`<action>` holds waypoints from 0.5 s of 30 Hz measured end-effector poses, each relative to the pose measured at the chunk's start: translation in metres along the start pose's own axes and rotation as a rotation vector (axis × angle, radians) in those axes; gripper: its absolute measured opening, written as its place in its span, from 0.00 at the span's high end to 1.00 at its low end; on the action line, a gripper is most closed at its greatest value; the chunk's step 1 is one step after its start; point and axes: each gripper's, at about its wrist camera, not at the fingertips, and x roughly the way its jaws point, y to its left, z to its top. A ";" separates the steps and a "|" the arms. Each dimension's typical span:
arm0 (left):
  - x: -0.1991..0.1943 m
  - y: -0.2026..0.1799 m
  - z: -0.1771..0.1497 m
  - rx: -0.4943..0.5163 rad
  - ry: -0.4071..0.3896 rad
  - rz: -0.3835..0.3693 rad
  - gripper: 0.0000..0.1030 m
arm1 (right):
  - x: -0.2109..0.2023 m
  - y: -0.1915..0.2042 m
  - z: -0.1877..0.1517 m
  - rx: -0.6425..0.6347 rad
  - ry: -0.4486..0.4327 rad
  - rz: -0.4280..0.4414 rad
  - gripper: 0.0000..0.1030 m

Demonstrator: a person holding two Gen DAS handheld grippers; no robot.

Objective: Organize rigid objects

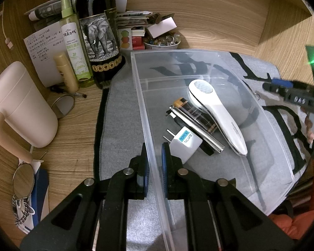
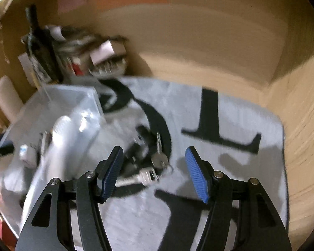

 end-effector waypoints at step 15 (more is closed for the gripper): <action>0.000 0.001 0.000 0.000 0.000 -0.001 0.91 | 0.039 -0.005 -0.016 0.033 0.114 0.019 0.43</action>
